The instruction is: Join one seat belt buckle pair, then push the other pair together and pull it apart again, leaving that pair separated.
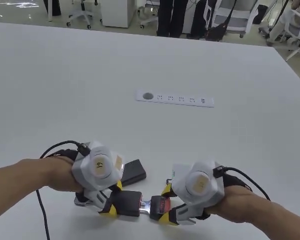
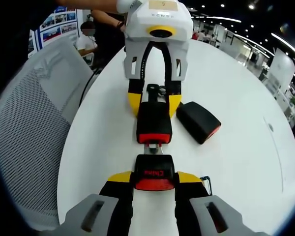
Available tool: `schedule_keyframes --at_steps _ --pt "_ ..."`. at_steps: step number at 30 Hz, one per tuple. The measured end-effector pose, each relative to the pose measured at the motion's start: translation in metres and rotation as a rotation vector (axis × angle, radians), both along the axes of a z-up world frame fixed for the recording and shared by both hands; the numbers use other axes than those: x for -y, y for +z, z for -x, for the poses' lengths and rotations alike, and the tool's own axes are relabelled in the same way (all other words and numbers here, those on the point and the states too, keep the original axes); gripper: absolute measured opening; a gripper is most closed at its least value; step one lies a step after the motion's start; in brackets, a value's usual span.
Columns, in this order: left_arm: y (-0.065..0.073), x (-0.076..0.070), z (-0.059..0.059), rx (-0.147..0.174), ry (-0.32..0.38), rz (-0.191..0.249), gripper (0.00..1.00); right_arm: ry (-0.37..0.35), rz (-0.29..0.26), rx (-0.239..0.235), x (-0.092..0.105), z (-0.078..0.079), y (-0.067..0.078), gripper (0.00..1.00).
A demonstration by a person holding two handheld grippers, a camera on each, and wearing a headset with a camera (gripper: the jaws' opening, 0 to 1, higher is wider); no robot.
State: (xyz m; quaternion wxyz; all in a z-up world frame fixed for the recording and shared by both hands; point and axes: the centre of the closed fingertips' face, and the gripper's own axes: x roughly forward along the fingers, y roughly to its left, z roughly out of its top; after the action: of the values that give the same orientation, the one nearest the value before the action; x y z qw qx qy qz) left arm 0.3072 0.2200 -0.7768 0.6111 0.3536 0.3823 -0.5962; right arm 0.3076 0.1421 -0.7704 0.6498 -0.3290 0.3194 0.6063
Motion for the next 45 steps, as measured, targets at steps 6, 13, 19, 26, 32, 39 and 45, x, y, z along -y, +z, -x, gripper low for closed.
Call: schedule_keyframes --at_steps 6,13,19,26,32,39,45 --pt "-0.001 -0.001 -0.001 -0.002 -0.001 -0.002 0.31 0.003 0.01 -0.007 0.0 0.0 0.0 0.27" --pt "-0.001 -0.001 -0.001 -0.003 0.003 -0.001 0.31 0.002 0.012 -0.014 -0.002 0.001 0.0 0.27" --pt "-0.001 0.0 -0.001 0.0 0.006 -0.004 0.31 0.0 0.01 -0.019 -0.01 0.001 0.0 0.27" --pt "-0.001 0.0 -0.001 0.0 0.008 -0.005 0.31 -0.008 0.01 -0.02 -0.011 0.001 0.001 0.27" --pt "0.0 -0.001 -0.001 0.003 0.017 -0.005 0.31 -0.013 0.012 -0.013 -0.015 0.003 0.005 0.27" --pt "0.001 0.0 0.001 0.004 0.011 -0.01 0.31 -0.009 0.017 -0.009 -0.013 0.005 0.007 0.28" --pt "0.001 0.001 0.003 0.003 0.001 -0.013 0.31 -0.006 0.017 -0.01 -0.012 0.005 0.006 0.28"
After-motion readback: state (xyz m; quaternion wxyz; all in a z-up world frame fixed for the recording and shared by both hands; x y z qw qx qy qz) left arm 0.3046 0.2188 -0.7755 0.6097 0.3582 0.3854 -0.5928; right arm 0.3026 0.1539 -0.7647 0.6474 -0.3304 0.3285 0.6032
